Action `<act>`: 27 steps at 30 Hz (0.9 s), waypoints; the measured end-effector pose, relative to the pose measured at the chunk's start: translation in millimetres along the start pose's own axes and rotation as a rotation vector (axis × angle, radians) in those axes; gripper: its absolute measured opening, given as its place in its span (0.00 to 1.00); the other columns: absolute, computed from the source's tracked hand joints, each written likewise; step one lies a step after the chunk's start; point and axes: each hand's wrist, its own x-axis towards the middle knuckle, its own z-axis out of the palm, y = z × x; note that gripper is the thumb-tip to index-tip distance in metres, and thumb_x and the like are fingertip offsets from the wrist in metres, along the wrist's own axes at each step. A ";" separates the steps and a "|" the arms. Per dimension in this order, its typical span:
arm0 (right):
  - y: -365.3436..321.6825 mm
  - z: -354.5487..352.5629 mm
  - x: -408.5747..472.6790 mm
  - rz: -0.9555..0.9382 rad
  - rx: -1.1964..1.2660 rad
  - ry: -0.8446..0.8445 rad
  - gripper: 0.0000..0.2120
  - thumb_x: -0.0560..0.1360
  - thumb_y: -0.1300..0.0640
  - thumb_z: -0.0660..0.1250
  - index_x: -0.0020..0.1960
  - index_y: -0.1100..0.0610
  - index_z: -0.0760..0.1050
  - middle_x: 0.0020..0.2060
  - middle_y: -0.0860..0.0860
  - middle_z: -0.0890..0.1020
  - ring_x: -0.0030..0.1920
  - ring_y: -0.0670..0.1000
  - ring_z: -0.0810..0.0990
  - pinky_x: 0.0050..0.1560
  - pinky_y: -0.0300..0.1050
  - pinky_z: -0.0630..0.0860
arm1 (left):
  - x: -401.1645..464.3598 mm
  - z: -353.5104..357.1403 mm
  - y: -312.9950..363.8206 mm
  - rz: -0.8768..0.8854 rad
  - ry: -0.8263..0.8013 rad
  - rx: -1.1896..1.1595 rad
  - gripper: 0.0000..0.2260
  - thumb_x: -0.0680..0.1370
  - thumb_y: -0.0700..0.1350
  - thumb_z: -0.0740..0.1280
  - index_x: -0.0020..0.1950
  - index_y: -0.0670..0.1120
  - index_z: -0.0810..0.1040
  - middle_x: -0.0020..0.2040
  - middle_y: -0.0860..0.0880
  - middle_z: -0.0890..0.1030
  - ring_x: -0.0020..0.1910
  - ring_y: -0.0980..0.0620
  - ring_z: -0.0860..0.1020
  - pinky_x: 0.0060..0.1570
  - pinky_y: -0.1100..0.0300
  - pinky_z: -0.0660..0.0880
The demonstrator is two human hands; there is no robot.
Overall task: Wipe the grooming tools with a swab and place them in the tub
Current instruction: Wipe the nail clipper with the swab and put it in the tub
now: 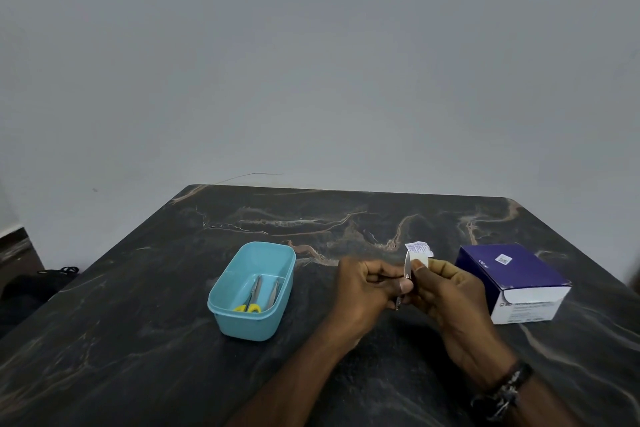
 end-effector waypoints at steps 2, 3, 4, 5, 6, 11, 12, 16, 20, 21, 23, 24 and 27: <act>0.3 -0.6 0.4 0.011 0.010 0.001 0.04 0.77 0.65 0.65 0.47 0.64 0.79 0.39 0.59 0.85 0.38 0.55 0.82 0.41 0.50 0.79 | 0.4 1.1 -0.8 0.012 0.019 0.016 0.05 0.71 0.34 0.74 0.41 0.44 0.84 0.38 0.42 0.85 0.35 0.48 0.82 0.39 0.54 0.79; 0.5 -1.1 0.7 0.014 0.009 -0.001 0.04 0.77 0.65 0.66 0.47 0.63 0.79 0.39 0.59 0.85 0.38 0.54 0.82 0.42 0.51 0.79 | 0.7 1.2 -1.4 0.017 0.031 0.021 0.04 0.70 0.34 0.74 0.41 0.42 0.84 0.37 0.42 0.85 0.35 0.48 0.82 0.40 0.52 0.79; 0.8 -1.3 0.9 0.018 0.010 -0.006 0.04 0.77 0.65 0.66 0.47 0.63 0.80 0.38 0.58 0.85 0.37 0.54 0.83 0.42 0.50 0.79 | 0.7 1.1 -1.6 0.019 0.043 0.021 0.03 0.70 0.34 0.74 0.42 0.39 0.83 0.37 0.41 0.84 0.35 0.47 0.82 0.39 0.52 0.79; 0.6 -1.3 1.0 0.023 0.016 -0.013 0.04 0.76 0.65 0.66 0.46 0.62 0.80 0.37 0.57 0.85 0.36 0.53 0.83 0.42 0.50 0.79 | 0.8 0.9 -1.8 0.019 0.055 0.022 0.03 0.70 0.34 0.74 0.43 0.38 0.83 0.37 0.41 0.84 0.35 0.47 0.82 0.39 0.53 0.79; 0.5 -1.2 1.0 0.029 0.025 -0.021 0.04 0.76 0.65 0.66 0.45 0.62 0.80 0.37 0.57 0.85 0.36 0.52 0.83 0.42 0.49 0.79 | 0.9 0.7 -1.9 0.019 0.065 0.025 0.04 0.70 0.34 0.74 0.44 0.37 0.83 0.37 0.41 0.84 0.35 0.47 0.82 0.38 0.54 0.79; -3.2 0.3 -0.1 0.074 0.087 -0.063 0.08 0.78 0.61 0.64 0.48 0.63 0.81 0.43 0.60 0.86 0.41 0.54 0.84 0.42 0.47 0.78 | 1.0 -0.4 -1.2 0.015 0.083 0.007 0.05 0.71 0.34 0.74 0.45 0.36 0.82 0.36 0.41 0.84 0.34 0.48 0.82 0.36 0.57 0.78; -4.2 -0.2 0.0 0.085 0.102 -0.061 0.10 0.78 0.60 0.63 0.48 0.64 0.82 0.43 0.60 0.86 0.41 0.55 0.84 0.42 0.47 0.78 | 1.2 -0.9 -0.8 0.013 0.086 0.000 0.05 0.71 0.34 0.74 0.45 0.36 0.82 0.36 0.41 0.84 0.34 0.48 0.83 0.36 0.57 0.78; -7.9 -1.2 -1.4 0.072 0.102 -0.039 0.09 0.77 0.60 0.65 0.46 0.66 0.81 0.39 0.58 0.86 0.37 0.50 0.83 0.37 0.43 0.75 | 1.1 -1.7 0.4 0.034 0.066 0.002 0.02 0.71 0.34 0.73 0.43 0.38 0.83 0.37 0.39 0.85 0.34 0.46 0.83 0.35 0.58 0.78; -6.3 -1.5 -3.7 0.002 0.046 -0.061 0.07 0.74 0.60 0.69 0.44 0.65 0.81 0.34 0.56 0.85 0.34 0.49 0.82 0.33 0.39 0.76 | -0.2 -0.2 0.0 0.048 0.044 -0.005 0.06 0.72 0.34 0.73 0.38 0.44 0.83 0.33 0.45 0.84 0.32 0.48 0.82 0.34 0.58 0.78; -6.3 -1.6 -4.2 -0.008 0.043 -0.073 0.06 0.73 0.62 0.69 0.43 0.65 0.81 0.34 0.56 0.85 0.33 0.49 0.82 0.31 0.37 0.76 | 0.0 -0.5 -0.1 0.047 0.043 -0.011 0.06 0.72 0.34 0.73 0.38 0.44 0.83 0.33 0.45 0.84 0.32 0.49 0.82 0.33 0.59 0.78; -5.4 -2.2 -3.4 -0.021 0.033 -0.075 0.03 0.71 0.64 0.71 0.44 0.64 0.82 0.34 0.56 0.86 0.33 0.48 0.83 0.31 0.37 0.76 | -0.3 -0.4 0.3 0.045 0.047 -0.019 0.05 0.72 0.34 0.73 0.40 0.43 0.83 0.34 0.45 0.85 0.32 0.49 0.82 0.33 0.60 0.78; -4.6 -2.8 -2.5 -0.026 0.028 -0.068 0.04 0.70 0.65 0.71 0.44 0.63 0.82 0.35 0.55 0.86 0.34 0.49 0.83 0.32 0.38 0.76 | -0.5 -0.4 0.9 0.046 0.046 -0.023 0.05 0.72 0.34 0.73 0.41 0.43 0.83 0.35 0.45 0.85 0.32 0.49 0.82 0.33 0.60 0.78; -2.2 -4.0 0.6 -0.036 0.015 -0.042 0.05 0.70 0.66 0.71 0.46 0.63 0.82 0.37 0.56 0.86 0.36 0.50 0.82 0.37 0.42 0.74 | -1.2 1.1 1.2 0.048 0.036 -0.025 0.03 0.72 0.33 0.72 0.43 0.40 0.83 0.36 0.45 0.85 0.32 0.49 0.82 0.32 0.61 0.78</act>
